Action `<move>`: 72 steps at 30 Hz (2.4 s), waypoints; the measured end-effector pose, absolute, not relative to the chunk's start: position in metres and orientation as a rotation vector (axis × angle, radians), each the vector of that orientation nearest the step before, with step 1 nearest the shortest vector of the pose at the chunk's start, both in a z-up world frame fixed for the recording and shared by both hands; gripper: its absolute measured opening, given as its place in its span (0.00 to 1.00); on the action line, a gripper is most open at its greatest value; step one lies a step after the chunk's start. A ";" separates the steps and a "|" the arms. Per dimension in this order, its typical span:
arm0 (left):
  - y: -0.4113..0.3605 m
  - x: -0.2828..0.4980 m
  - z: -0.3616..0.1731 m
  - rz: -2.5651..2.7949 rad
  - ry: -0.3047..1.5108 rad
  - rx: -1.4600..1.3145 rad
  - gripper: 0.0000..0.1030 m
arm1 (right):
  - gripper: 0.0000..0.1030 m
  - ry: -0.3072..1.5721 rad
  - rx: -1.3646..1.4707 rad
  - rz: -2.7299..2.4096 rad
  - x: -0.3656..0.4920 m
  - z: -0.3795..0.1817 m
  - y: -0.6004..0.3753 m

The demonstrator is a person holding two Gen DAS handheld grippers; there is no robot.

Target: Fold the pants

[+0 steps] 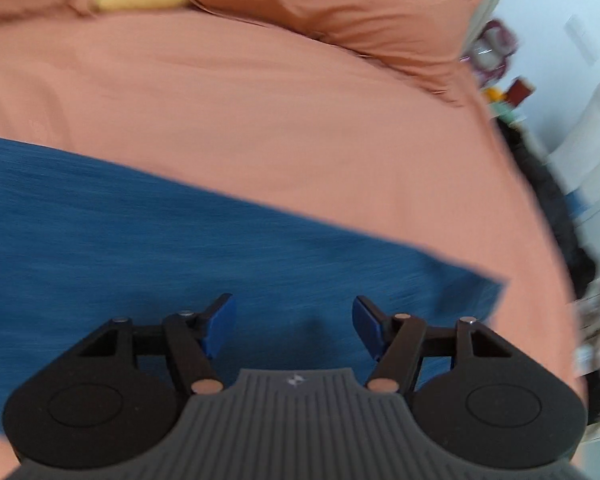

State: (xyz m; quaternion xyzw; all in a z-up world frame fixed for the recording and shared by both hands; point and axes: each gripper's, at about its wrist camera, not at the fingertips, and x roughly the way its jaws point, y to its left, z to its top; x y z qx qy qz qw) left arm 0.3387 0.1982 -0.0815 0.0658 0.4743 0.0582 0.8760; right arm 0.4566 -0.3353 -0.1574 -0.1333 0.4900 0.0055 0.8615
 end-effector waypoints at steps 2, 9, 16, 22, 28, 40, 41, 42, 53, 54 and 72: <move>0.212 0.317 -0.077 0.144 0.993 0.088 0.75 | 0.59 1.035 -0.202 0.080 0.433 -0.150 -0.310; 0.266 0.248 -0.097 0.215 0.968 -0.293 0.75 | 0.57 1.070 0.047 0.341 0.344 -0.141 -0.216; 0.299 0.208 -0.145 0.232 0.894 -0.635 0.75 | 0.50 1.064 0.088 0.497 0.273 -0.167 -0.131; 0.314 0.211 -0.164 0.212 0.834 -0.770 0.75 | 0.49 1.011 -0.005 0.560 0.263 -0.184 -0.076; 0.326 0.225 -0.203 0.238 0.831 -0.901 0.76 | 0.29 1.020 -0.027 0.526 0.287 -0.201 -0.047; 0.316 0.250 -0.142 0.271 0.708 -0.719 0.15 | 0.05 1.016 0.000 0.631 0.285 -0.166 -0.062; 0.311 0.249 -0.128 0.261 0.700 -0.664 0.15 | 0.05 1.020 0.009 0.633 0.284 -0.161 -0.064; 0.308 0.251 -0.120 0.254 0.707 -0.614 0.15 | 0.05 1.028 0.017 0.635 0.283 -0.158 -0.065; 0.296 0.269 -0.196 0.402 0.899 -0.392 0.18 | 0.05 1.129 0.102 0.584 0.281 -0.212 -0.060; 0.292 0.271 -0.193 0.409 0.911 -0.370 0.19 | 0.05 1.128 0.101 0.582 0.282 -0.211 -0.060; 0.188 0.263 -0.105 0.336 0.898 -0.106 0.61 | 0.38 0.987 0.435 0.151 0.283 -0.143 -0.338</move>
